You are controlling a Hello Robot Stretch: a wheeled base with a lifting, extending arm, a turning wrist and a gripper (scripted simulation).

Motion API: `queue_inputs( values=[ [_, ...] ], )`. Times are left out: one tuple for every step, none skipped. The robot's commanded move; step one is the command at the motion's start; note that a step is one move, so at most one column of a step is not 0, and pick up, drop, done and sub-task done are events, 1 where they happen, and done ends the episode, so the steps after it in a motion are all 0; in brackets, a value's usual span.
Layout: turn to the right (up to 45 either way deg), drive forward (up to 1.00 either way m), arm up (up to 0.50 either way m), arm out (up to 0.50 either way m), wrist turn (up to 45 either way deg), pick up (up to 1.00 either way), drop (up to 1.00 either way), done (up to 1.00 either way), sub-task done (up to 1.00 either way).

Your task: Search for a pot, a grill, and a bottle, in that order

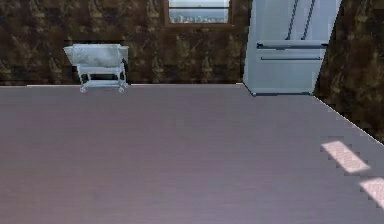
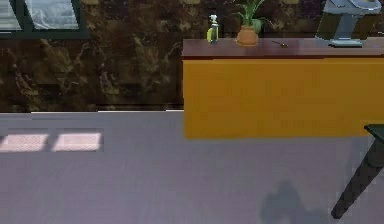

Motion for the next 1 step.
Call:
queue_inputs(
  values=[
    [-45.0, 0.00, 0.00, 0.00, 0.0, 0.00, 0.00, 0.00, 0.00]
  ],
)
